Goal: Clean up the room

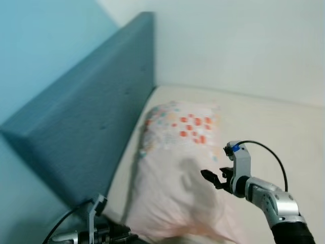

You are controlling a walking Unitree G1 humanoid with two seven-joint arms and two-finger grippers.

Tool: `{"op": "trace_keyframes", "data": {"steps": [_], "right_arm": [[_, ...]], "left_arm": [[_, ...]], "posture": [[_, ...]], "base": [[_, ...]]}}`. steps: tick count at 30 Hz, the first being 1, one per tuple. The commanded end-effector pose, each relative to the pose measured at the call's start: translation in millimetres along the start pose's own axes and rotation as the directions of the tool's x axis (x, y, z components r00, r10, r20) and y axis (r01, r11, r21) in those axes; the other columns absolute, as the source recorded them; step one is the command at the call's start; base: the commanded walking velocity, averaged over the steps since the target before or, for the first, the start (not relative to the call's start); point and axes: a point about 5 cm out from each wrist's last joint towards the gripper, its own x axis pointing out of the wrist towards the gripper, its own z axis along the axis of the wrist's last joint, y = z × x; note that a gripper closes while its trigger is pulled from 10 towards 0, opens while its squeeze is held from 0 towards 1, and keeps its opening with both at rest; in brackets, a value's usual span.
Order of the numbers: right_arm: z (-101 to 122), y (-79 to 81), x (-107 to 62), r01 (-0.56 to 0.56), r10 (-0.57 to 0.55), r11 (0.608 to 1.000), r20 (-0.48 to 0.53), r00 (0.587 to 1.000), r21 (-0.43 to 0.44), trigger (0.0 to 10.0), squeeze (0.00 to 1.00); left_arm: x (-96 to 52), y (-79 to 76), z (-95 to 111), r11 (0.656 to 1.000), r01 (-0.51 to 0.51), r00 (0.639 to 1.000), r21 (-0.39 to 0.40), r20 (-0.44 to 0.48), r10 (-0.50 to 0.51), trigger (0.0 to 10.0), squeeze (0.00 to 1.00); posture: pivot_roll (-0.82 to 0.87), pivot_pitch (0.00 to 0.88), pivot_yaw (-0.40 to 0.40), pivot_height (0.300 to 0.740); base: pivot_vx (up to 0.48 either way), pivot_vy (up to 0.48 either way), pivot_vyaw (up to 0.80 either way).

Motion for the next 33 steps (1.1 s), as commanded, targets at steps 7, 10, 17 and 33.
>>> {"op": "trace_keyframes", "data": {"steps": [7,10,17,33], "right_arm": [[-28,-12.4,8.3,0.106,-0.104,0.994,-0.102,0.989,0.014,10.0,0.00],[-34,-15.0,9.1,0.130,-0.127,0.991,-0.124,0.984,0.015,10.0,0.00],[-37,-18.1,12.5,0.180,-0.177,0.983,-0.107,0.978,0.023,10.0,0.00],[-33,-25.0,16.0,0.259,-0.258,0.965,-0.015,0.966,0.041,10.0,0.00]], "left_arm": [[-5.5,-1.7,-28,0.997,-0.055,0.993,-0.061,-0.111,0.048,10.0,0.00],[-8.4,-0.6,-29,0.995,-0.070,0.992,-0.066,-0.114,0.062,10.0,0.00],[-1.6,7.0,-10,0.985,-0.173,0.985,0.005,-0.024,0.173,10.0,0.00],[-12.8,47.8,36,0.612,-0.683,0.553,-0.399,0.264,0.790,10.0,0.00]], "posture": [[-0.06,0.125,0.016,0.740],[-0.06,0.127,0.018,0.740],[-0.05,0.130,0.023,0.740],[-0.06,0.128,0.032,0.740]], "base": [[0.000,0.000,-0.72],[0.000,0.000,-0.72],[0.000,0.000,-0.71],[0.000,0.000,-0.71]]}}
